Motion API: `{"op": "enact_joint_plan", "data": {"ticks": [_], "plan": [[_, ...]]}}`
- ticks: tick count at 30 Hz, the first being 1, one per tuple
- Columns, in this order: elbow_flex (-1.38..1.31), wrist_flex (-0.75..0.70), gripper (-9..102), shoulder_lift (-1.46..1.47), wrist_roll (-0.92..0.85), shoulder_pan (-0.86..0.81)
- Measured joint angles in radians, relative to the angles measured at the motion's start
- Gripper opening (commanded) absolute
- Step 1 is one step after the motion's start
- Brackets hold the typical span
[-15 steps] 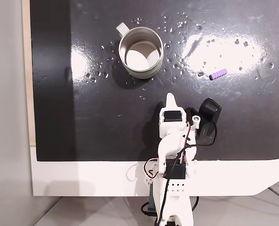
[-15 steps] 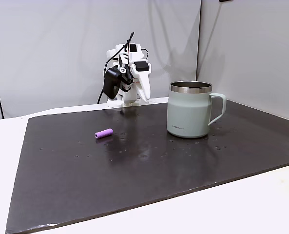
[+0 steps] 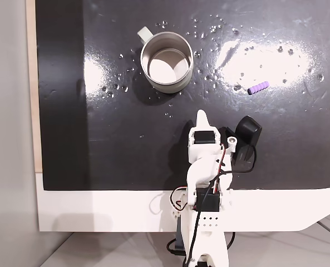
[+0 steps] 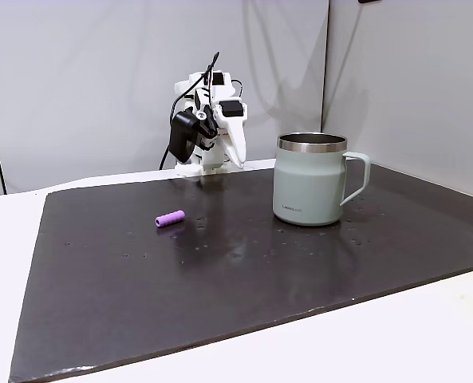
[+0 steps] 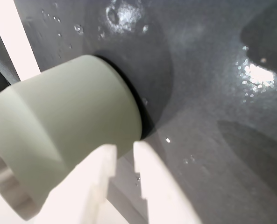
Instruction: Grasp a pengrip and put it in the cup.
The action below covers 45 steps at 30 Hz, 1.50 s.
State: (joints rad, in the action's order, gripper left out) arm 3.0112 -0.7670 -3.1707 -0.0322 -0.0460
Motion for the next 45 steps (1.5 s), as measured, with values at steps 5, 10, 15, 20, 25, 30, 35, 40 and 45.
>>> {"op": "enact_joint_plan", "data": {"ticks": [5, 10, 15, 20, 25, 30, 35, 40, 45], "plan": [[-0.080, -0.123, 4, 0.000, -0.035, -0.006], [-0.353, -0.287, 17, 0.130, -0.124, -0.049], [-0.699, -0.483, 30, 0.388, -0.262, -0.120], [-0.884, -0.595, 36, 0.515, -0.393, -0.202], [-1.008, -0.638, 37, 0.693, -0.489, -0.327], [-1.143, -0.641, 37, 0.933, -0.551, -0.425], [-1.272, -0.640, 36, 1.160, -0.591, -0.469], [-1.368, -0.640, 36, 1.347, -0.615, -0.480], [-1.454, -0.640, 35, 1.520, -0.624, -0.482]]}}
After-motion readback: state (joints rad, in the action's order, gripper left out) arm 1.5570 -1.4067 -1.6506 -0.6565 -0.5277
